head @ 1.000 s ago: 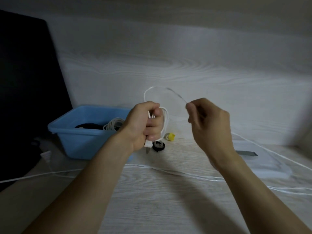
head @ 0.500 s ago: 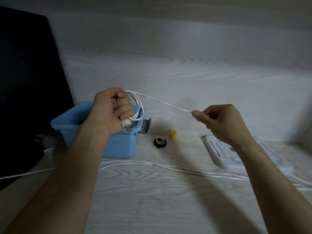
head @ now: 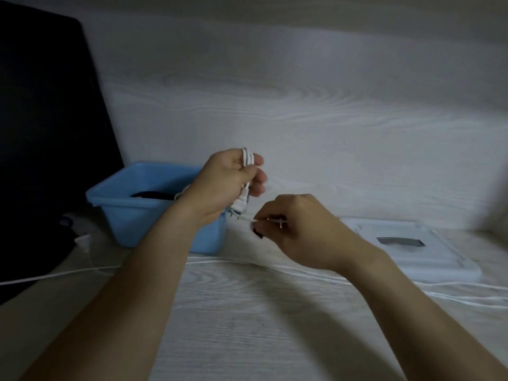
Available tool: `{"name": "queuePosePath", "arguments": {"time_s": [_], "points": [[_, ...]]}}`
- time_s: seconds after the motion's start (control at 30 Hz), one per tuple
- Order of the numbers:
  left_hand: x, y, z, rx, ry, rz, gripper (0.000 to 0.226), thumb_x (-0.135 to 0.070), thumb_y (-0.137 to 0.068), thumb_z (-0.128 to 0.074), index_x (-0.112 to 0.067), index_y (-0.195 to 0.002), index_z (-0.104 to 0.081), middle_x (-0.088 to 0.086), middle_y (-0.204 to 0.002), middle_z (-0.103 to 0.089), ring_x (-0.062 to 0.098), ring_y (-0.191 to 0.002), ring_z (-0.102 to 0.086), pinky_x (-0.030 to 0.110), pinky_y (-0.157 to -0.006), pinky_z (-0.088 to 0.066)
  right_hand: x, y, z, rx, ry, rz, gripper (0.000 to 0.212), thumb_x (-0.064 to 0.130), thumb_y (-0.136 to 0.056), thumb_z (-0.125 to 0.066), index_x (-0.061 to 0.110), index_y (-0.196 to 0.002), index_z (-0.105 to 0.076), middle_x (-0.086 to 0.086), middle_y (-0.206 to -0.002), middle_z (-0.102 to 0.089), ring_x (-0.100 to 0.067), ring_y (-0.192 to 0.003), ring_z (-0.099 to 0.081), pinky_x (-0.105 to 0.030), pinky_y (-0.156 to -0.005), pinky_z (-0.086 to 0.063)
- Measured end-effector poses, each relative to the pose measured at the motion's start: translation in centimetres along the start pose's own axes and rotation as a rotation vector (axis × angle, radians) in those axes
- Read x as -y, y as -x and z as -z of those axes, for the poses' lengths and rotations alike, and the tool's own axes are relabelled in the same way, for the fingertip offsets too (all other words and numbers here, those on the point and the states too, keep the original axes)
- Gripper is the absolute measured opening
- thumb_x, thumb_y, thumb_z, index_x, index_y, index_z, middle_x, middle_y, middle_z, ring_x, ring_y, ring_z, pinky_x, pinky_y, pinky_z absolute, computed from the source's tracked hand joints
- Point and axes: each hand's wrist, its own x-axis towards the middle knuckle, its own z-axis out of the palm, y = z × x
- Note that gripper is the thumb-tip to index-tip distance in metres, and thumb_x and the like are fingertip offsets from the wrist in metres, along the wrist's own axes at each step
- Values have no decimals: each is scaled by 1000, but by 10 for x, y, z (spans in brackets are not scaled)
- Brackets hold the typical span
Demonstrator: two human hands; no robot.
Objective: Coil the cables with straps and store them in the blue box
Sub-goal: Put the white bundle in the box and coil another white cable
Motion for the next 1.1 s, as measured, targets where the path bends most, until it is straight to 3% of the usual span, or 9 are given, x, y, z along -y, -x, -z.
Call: {"name": "queuePosePath", "arguments": {"time_s": [0.17,0.3,0.43,0.53,0.63,0.8,0.9,1.0,1.1], "points": [[-4,7,0,260,-282,3,17,-2,-98,-52,-14,-100,-63,-6,-77,-71,2,-69,-66,15,-65,-49,-7,0,9,-140,22,-43,9,29,-88,-71,25,-87,-79,8,-76,-69,-5,-67,-60,-21,-66,-47],[-5,11,-6,321,-296,69,21,8,-93,-50,-6,-88,-64,12,-74,-69,19,-67,-65,28,-64,-53,-6,-1,11,-270,-15,-108,15,37,-81,-78,24,-84,-72,12,-71,-72,3,-62,-61,-9,-60,-41],[-8,14,-5,421,-196,273,30,-3,-96,-42,-6,-71,-58,8,-52,-48,14,-40,-34,22,-41,-27,-9,0,17,-333,-60,-153,31,47,-75,-81,21,-83,-65,11,-65,-64,-2,-58,-58,-12,-54,-40],[-10,14,-1,524,-156,360,40,-10,-94,-33,-14,-61,-55,-1,-49,-27,9,-39,-16,21,-41,-13,-15,1,23,-244,-169,-130,30,47,-77,-78,17,-76,-72,10,-55,-62,-7,-48,-51,-12,-50,-33],[-10,15,-1,604,-55,419,37,-14,-90,-30,-20,-56,-45,-6,-46,-22,7,-37,-12,22,-41,-8,-21,3,31,-196,-283,-134,26,41,-82,-72,16,-73,-73,13,-48,-54,-4,-43,-44,-11,-49,-31],[-9,13,9,608,241,368,26,-17,-79,-28,-22,-55,-35,-6,-46,-17,9,-39,-9,22,-40,-12,-34,7,45,-267,-227,-181,38,49,-89,-59,17,-74,-74,-3,-48,-47,-7,-41,-37,-11,-47,-30],[-10,11,9,594,336,333,31,-34,-84,-31,-23,-55,-27,-4,-48,-11,11,-41,-9,24,-41,-17,-40,9,49,-349,-187,-199,39,45,-94,-58,18,-69,-71,4,-41,-37,-9,-39,-32,-13,-45,-27],[-10,11,3,558,246,309,39,-40,-87,-39,-23,-53,-28,-6,-45,-15,12,-43,-9,27,-45,-19,-42,8,48,-426,-113,-213,38,44,-95,-57,20,-67,-67,9,-39,-42,-10,-37,-37,-15,-45,-29],[-6,10,-3,451,109,199,38,-31,-94,-46,-16,-60,-40,-3,-48,-27,13,-45,-24,28,-53,-36,-44,7,47,-533,-51,-232,38,42,-98,-54,19,-69,-65,20,-43,-49,-7,-41,-44,-13,-46,-30]]}}
